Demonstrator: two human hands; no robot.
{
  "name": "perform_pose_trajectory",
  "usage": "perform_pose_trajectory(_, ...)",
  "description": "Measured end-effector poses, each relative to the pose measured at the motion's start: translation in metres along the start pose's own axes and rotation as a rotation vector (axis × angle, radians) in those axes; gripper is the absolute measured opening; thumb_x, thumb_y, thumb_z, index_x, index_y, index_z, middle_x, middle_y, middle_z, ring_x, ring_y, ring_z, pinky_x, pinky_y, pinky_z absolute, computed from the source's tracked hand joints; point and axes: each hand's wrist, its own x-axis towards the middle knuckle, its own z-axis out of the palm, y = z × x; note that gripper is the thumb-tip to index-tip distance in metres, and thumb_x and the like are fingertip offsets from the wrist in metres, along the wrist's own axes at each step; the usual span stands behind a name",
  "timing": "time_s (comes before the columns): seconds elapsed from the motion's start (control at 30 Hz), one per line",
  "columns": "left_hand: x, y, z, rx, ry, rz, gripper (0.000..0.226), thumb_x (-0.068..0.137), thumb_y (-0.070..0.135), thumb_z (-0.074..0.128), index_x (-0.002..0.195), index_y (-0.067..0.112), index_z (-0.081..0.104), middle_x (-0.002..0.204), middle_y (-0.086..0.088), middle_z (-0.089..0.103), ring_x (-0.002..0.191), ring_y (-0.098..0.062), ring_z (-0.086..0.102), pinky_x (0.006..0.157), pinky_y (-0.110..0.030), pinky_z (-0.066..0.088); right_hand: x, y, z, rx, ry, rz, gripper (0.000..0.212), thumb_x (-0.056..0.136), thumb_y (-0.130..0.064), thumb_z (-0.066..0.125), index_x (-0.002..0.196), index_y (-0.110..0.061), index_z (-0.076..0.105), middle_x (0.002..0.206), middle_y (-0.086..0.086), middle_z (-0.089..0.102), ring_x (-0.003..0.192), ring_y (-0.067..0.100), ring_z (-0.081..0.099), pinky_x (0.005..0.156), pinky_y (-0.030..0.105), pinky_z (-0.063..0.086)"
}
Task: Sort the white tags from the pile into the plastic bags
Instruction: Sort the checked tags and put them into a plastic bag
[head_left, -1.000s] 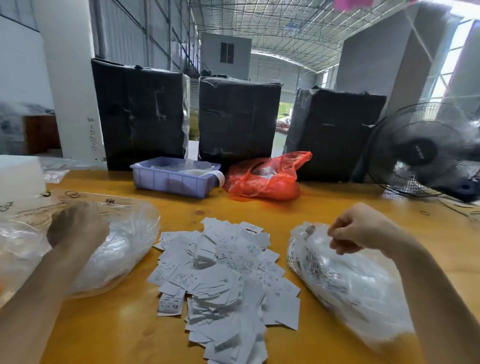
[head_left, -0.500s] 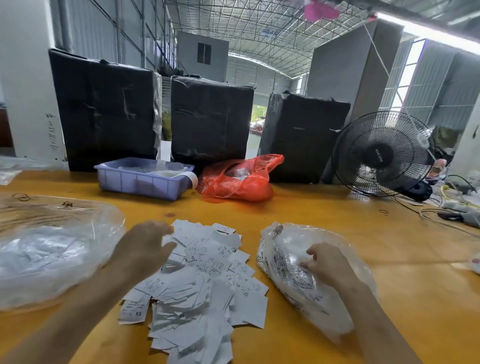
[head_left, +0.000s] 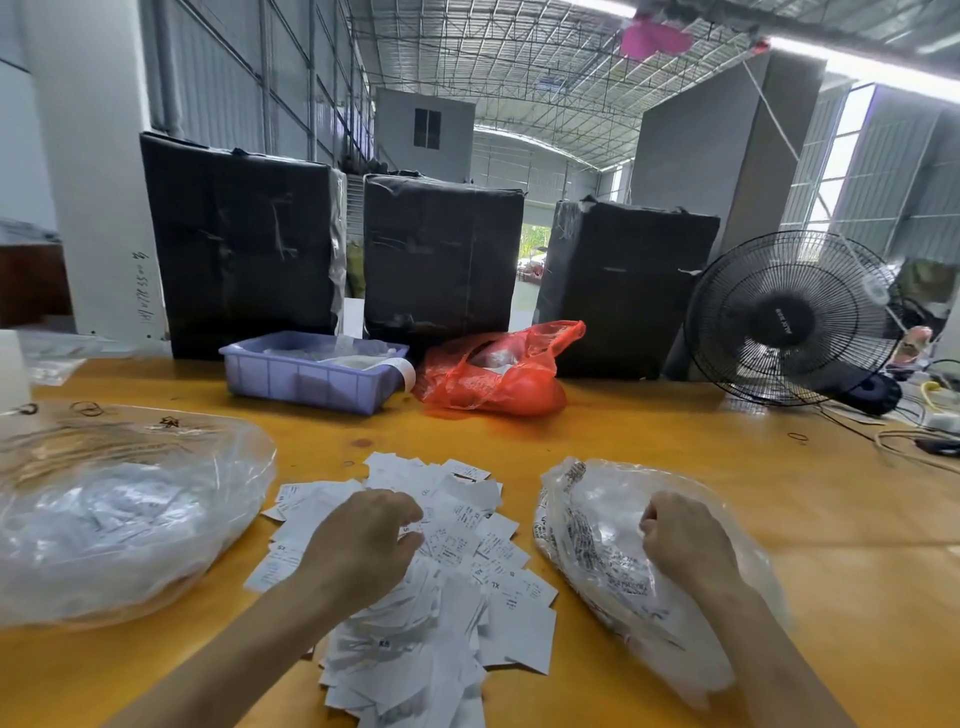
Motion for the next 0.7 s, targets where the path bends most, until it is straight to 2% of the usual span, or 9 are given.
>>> perform_pose_trajectory(0.1,0.000,0.000,0.001,-0.010,0.000,0.005,0.030,0.093,0.031,0.056,0.120,0.022,0.062,0.119,0.007,0.063,0.109,-0.011,0.055,0.091,-0.025,0.045,0.001,0.001,-0.004,0.036,-0.063,-0.031,0.029,0.092,-0.025,0.059,0.068,-0.012,0.052,0.068,0.002,0.056,0.060,0.015,0.050,0.058,0.029,0.039)
perform_pose_trajectory(0.2,0.000,0.000,-0.001,-0.015,-0.004,0.004,0.029,0.092,0.031,0.057,0.120,0.021,0.062,0.118,0.006,0.064,0.108,-0.011,0.055,0.090,-0.025,0.045,0.003,0.005,-0.008,-0.006,-0.235,-0.035,0.043,0.087,-0.034,0.067,0.056,-0.008,0.050,0.055,0.004,0.038,0.046,0.015,0.028,0.049,0.027,0.024)
perform_pose_trajectory(0.27,-0.001,0.001,-0.001,-0.024,-0.001,0.010,0.029,0.092,0.030,0.057,0.119,0.021,0.063,0.117,0.006,0.064,0.107,-0.011,0.056,0.090,-0.025,0.045,0.001,0.004,-0.008,-0.030,-0.238,-0.030,0.031,0.085,-0.026,0.070,0.062,-0.006,0.064,0.058,0.006,0.051,0.045,0.012,0.037,0.048,0.024,0.031)
perform_pose_trajectory(0.33,-0.001,0.003,-0.003,-0.050,0.018,0.014,0.028,0.091,0.029,0.059,0.118,0.020,0.064,0.115,0.006,0.065,0.104,-0.011,0.057,0.088,-0.025,0.046,0.000,0.002,-0.008,0.009,-0.145,-0.021,0.015,0.083,-0.019,0.071,0.074,-0.009,0.072,0.075,0.006,0.069,0.060,0.011,0.058,0.060,0.026,0.050)
perform_pose_trajectory(0.4,-0.001,0.004,-0.005,-0.081,0.040,0.017,0.027,0.090,0.027,0.061,0.115,0.019,0.066,0.113,0.005,0.067,0.100,-0.011,0.059,0.087,-0.023,0.046,-0.003,-0.001,-0.008,0.039,-0.041,-0.002,0.013,0.085,-0.018,0.069,0.079,-0.008,0.072,0.083,0.005,0.070,0.073,0.015,0.063,0.068,0.030,0.051)
perform_pose_trajectory(0.47,-0.002,0.005,-0.008,-0.105,0.054,0.018,0.025,0.090,0.026,0.061,0.113,0.019,0.067,0.111,0.005,0.068,0.098,-0.010,0.059,0.086,-0.023,0.046,-0.001,-0.001,-0.007,0.092,0.031,0.005,0.019,0.089,-0.016,0.064,0.077,-0.002,0.069,0.082,0.009,0.070,0.074,0.019,0.061,0.065,0.029,0.047)
perform_pose_trajectory(0.53,-0.002,0.005,-0.008,-0.138,0.068,0.023,0.023,0.089,0.025,0.063,0.110,0.018,0.069,0.108,0.005,0.069,0.095,-0.009,0.060,0.085,-0.022,0.047,0.001,-0.001,-0.006,0.266,0.095,-0.022,0.025,0.090,-0.013,0.061,0.074,0.005,0.069,0.078,0.011,0.070,0.072,0.020,0.064,0.062,0.028,0.047)
perform_pose_trajectory(0.63,-0.001,0.006,-0.007,-0.221,0.086,0.036,0.019,0.087,0.020,0.065,0.104,0.017,0.072,0.101,0.005,0.071,0.086,-0.005,0.062,0.078,-0.015,0.047,-0.004,-0.012,-0.012,0.697,0.254,-0.041,0.019,0.091,-0.012,0.060,0.077,-0.007,0.070,0.078,0.004,0.072,0.059,-0.002,0.060,0.057,0.015,0.044)
perform_pose_trajectory(0.7,0.000,0.007,-0.005,-0.326,0.105,0.043,0.015,0.085,0.015,0.066,0.098,0.016,0.074,0.092,0.006,0.073,0.079,-0.001,0.064,0.070,-0.007,0.045,-0.007,-0.025,-0.020,1.041,0.309,0.000,0.018,0.093,-0.013,0.057,0.077,-0.012,0.066,0.079,0.003,0.072,0.072,0.006,0.066,0.069,0.022,0.050)
